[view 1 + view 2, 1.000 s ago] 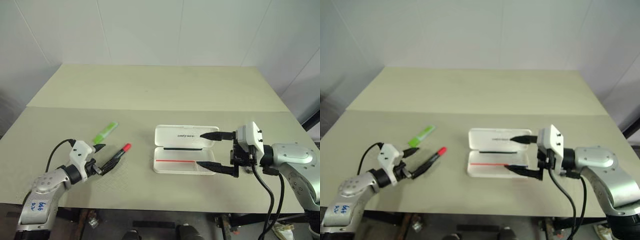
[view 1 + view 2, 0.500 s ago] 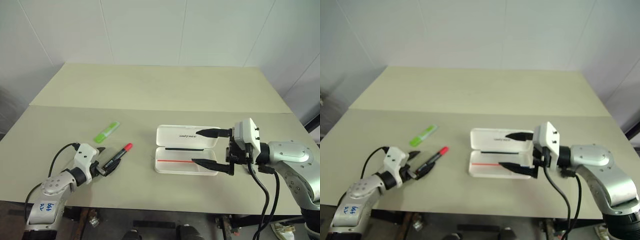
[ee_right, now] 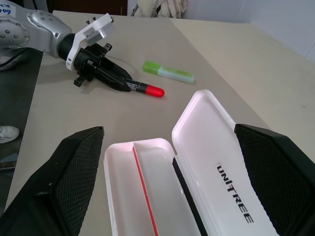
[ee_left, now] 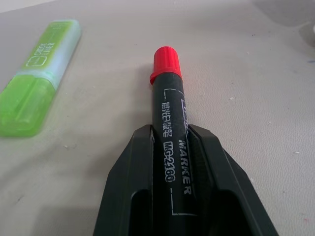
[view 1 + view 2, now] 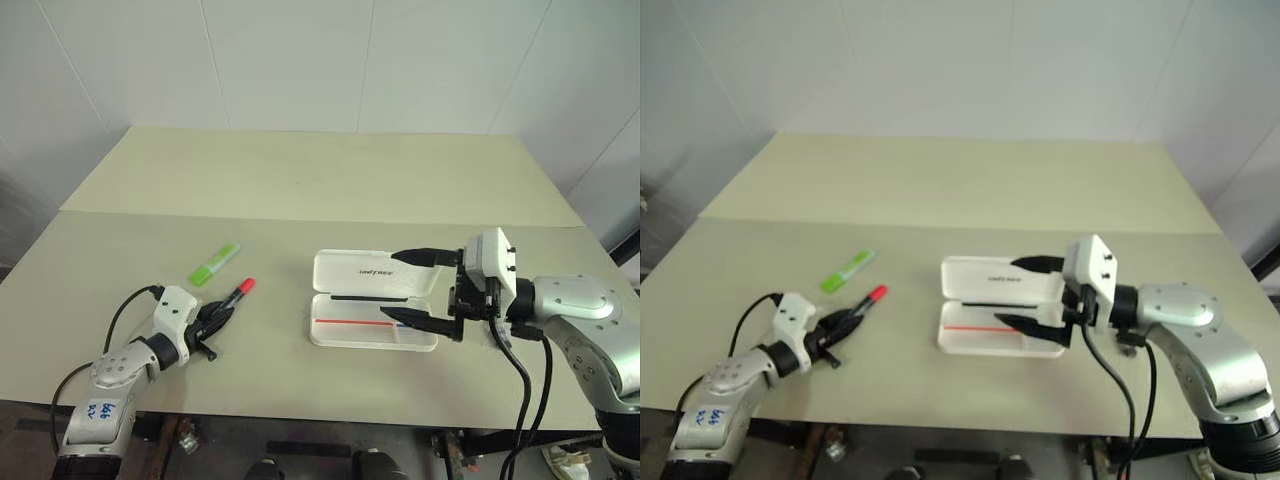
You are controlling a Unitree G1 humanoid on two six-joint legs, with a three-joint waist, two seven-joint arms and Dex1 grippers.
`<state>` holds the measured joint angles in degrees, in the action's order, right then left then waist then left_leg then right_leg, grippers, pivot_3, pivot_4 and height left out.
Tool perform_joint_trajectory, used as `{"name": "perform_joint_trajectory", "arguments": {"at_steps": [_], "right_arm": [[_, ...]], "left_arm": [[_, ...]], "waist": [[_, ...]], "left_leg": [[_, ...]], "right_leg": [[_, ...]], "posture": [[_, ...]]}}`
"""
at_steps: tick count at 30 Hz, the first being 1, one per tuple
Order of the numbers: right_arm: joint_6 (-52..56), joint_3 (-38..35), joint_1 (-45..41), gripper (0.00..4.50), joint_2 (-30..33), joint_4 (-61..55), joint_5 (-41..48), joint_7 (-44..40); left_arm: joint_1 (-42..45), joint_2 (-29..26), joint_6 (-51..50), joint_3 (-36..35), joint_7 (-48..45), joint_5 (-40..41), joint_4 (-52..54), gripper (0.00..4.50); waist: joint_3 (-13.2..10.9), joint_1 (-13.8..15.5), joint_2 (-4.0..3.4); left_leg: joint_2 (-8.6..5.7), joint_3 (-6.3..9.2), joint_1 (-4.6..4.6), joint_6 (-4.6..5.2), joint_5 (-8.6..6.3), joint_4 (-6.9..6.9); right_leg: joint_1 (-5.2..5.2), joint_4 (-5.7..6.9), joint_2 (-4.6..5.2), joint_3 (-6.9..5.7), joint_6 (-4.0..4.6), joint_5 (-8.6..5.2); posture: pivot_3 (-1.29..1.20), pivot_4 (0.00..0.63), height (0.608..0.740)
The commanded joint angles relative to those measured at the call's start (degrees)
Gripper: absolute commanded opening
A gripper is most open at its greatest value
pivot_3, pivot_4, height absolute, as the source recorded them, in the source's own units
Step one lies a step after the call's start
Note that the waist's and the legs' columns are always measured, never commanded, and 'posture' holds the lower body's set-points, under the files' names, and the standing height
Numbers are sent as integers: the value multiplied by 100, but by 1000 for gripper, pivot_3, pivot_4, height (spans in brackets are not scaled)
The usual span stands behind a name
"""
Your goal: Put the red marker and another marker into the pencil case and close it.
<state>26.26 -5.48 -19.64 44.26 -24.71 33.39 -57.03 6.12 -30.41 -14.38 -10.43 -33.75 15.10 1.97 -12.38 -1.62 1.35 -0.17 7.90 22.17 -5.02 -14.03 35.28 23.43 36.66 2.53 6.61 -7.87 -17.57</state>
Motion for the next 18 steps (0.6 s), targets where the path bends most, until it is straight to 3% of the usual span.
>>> {"name": "perform_joint_trajectory", "arguments": {"at_steps": [1,10,18], "right_arm": [[-105,-252,34,4500,67,-242,72,52],[-457,-178,23,4500,61,103,-137,-50],[-733,-114,202,4500,-53,171,-270,17]], "left_arm": [[87,6,137,-2,-42,-19,-137,659],[271,-202,321,-179,-1166,735,68,659],[728,-936,613,-75,-2390,882,-111,659]], "waist": [[0,0,0],[0,-16,0],[0,-9,0]], "left_leg": [[0,-1,0,1,1,0],[2,-14,3,11,13,-3],[6,-16,6,12,13,-14]], "right_leg": [[0,0,0,0,0,0],[-6,-27,1,4,0,9],[-2,-40,0,2,1,9]], "posture": [[0,150,740],[0,150,740],[0,150,740]]}}
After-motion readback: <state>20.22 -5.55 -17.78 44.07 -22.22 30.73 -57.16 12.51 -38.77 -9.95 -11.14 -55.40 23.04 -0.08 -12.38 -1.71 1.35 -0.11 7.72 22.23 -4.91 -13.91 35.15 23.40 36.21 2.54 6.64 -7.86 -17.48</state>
